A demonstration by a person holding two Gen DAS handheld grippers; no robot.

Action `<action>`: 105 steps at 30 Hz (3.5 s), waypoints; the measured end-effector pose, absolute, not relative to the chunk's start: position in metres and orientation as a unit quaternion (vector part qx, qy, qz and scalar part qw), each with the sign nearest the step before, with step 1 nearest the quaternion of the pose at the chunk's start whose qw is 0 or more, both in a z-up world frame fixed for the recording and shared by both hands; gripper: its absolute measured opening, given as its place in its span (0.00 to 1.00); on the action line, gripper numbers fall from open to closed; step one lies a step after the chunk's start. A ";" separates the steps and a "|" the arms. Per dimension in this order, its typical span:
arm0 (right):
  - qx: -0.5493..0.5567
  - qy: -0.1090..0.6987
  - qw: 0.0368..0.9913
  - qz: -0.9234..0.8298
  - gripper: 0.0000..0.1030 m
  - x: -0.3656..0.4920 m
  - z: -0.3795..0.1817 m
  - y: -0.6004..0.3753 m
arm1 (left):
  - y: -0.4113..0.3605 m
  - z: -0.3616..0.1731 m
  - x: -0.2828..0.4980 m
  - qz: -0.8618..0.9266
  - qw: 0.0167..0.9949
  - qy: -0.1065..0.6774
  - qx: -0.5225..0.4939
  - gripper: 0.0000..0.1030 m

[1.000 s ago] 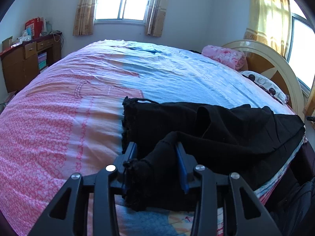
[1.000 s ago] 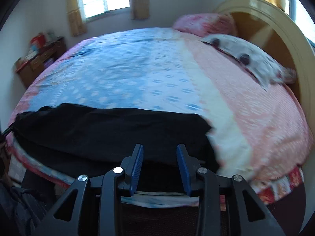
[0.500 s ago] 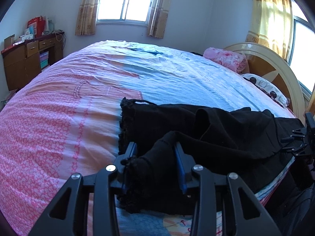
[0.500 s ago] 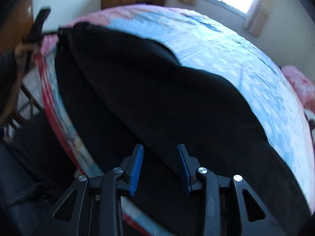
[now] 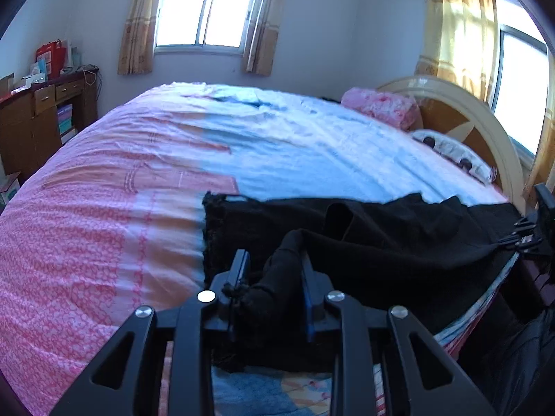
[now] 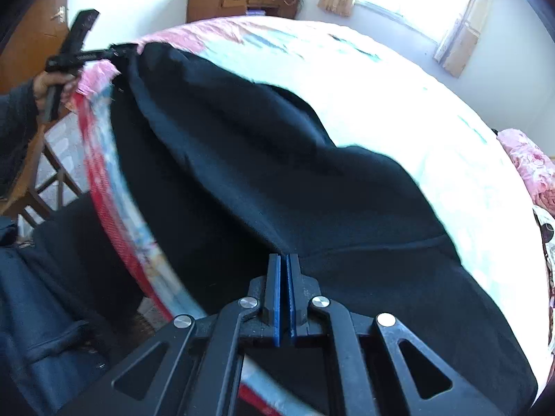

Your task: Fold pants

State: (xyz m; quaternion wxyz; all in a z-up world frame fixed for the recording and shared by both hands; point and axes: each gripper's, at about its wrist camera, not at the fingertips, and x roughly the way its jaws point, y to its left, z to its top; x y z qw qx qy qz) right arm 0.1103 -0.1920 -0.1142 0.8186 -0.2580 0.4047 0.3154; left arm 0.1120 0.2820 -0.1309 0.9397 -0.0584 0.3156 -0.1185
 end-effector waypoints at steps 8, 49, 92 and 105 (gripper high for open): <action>-0.301 0.479 0.753 0.335 0.05 0.102 -0.174 -0.184 | 0.284 -0.148 0.109 -0.109 0.932 0.335 -0.084 0.70; -0.026 0.508 0.806 0.303 0.09 0.328 -0.134 -0.097 | 0.313 -0.111 0.067 0.023 0.956 0.292 -0.030 1.00; 0.332 0.327 0.873 -0.144 0.29 0.100 -0.095 -0.602 | -0.027 -0.147 0.186 -0.280 0.884 0.373 0.002 1.00; 0.267 0.302 0.901 -0.161 0.08 0.049 -0.071 -0.606 | -0.023 -0.153 0.178 -0.303 0.883 0.359 0.016 1.00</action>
